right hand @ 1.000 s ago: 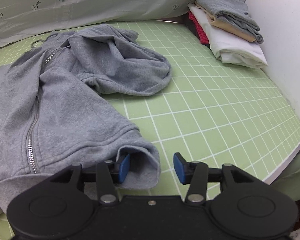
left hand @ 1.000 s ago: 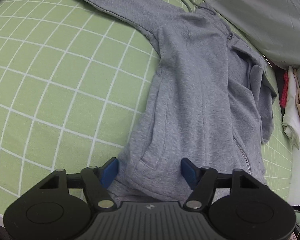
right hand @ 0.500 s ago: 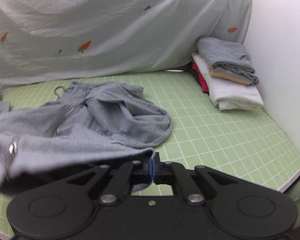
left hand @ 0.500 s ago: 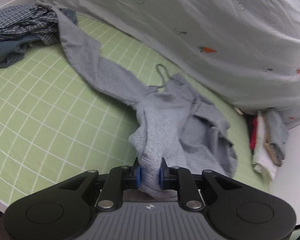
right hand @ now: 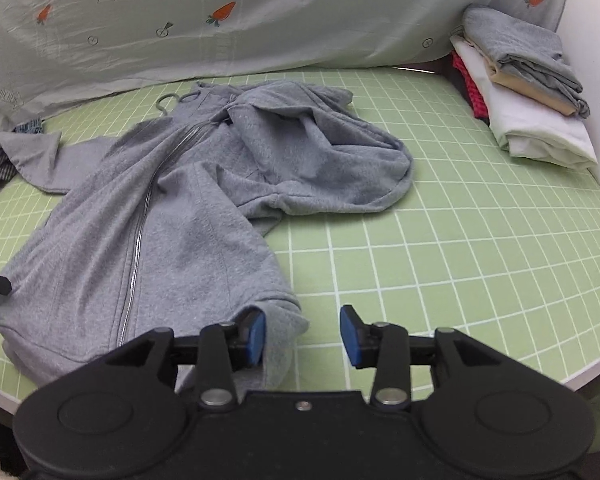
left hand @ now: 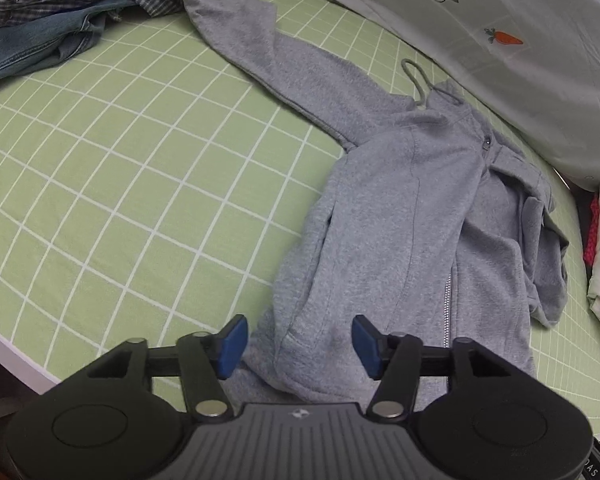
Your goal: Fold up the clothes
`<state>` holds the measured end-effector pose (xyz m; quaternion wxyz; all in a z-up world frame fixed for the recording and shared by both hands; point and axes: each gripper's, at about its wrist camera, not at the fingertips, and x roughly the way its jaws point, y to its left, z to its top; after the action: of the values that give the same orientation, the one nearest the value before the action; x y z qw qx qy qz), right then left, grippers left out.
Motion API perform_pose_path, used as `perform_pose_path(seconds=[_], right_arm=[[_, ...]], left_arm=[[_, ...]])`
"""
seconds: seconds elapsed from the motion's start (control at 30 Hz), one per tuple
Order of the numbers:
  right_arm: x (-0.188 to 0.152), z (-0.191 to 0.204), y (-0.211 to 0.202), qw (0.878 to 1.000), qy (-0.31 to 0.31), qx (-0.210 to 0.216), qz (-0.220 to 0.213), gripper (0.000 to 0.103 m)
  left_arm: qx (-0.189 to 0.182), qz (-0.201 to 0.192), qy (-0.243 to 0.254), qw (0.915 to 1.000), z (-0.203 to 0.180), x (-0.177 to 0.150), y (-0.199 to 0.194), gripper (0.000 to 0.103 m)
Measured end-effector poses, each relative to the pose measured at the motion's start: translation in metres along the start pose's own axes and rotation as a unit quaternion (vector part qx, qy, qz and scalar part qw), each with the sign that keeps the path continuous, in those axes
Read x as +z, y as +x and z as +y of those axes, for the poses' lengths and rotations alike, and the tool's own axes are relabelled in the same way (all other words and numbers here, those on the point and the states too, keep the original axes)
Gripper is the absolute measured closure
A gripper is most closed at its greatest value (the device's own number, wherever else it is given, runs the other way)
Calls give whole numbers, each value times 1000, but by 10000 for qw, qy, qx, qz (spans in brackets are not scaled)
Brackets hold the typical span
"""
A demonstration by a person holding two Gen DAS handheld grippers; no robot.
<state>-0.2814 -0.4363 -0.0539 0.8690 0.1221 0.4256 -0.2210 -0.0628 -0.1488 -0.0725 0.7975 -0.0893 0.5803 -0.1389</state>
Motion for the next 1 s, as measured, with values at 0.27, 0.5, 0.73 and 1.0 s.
perform_pose_path(seconds=[0.27, 0.5, 0.73, 1.0], right_arm=[[20, 0, -24, 9972, 461, 270, -529, 57], [36, 4, -36, 9931, 703, 336, -875, 44], [23, -14, 46, 9852, 1528, 726, 270, 33], [10, -2, 96, 9843, 1282, 863, 853, 47]], left_arm=[[-19, 116, 198, 9997, -5, 4, 12, 35], [-4, 252, 268, 9993, -2, 8, 20, 35], [-172, 526, 389, 9977, 0, 5, 34, 34], [-500, 713, 774, 9932, -9, 2, 46, 60]])
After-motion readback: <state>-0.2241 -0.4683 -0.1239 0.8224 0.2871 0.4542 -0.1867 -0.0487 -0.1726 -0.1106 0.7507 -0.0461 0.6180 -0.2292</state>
